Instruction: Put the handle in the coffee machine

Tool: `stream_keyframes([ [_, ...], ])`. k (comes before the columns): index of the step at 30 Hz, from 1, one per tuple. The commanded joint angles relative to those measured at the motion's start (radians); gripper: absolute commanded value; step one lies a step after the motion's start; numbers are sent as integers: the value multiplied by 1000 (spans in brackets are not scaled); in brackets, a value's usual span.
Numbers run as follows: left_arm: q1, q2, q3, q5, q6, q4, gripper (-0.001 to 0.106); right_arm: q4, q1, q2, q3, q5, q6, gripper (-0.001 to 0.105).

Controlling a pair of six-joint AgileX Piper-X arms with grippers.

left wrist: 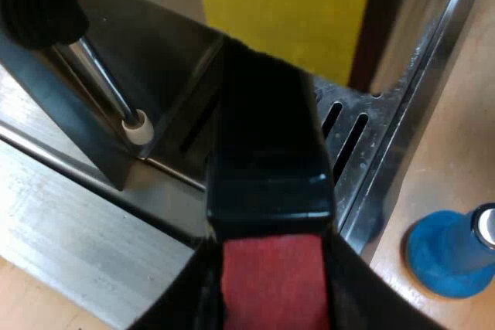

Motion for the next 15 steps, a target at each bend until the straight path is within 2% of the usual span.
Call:
stream_keyframes([
  [1,-8,-48,-60,270,12,-100,0,-3,-3,0,0,13,-12,78],
  [6,-53,-48,-60,258,19,-107,0,-3,-3,0,0,13,-12,78],
  [9,-82,-48,-60,209,6,-137,0,-3,-3,0,0,18,-12,78],
  [13,-78,-48,-60,187,-12,-145,0,-3,-3,0,0,54,-12,78],
  [15,-41,-48,-60,186,-32,-143,0,0,-3,0,0,75,-13,78],
])
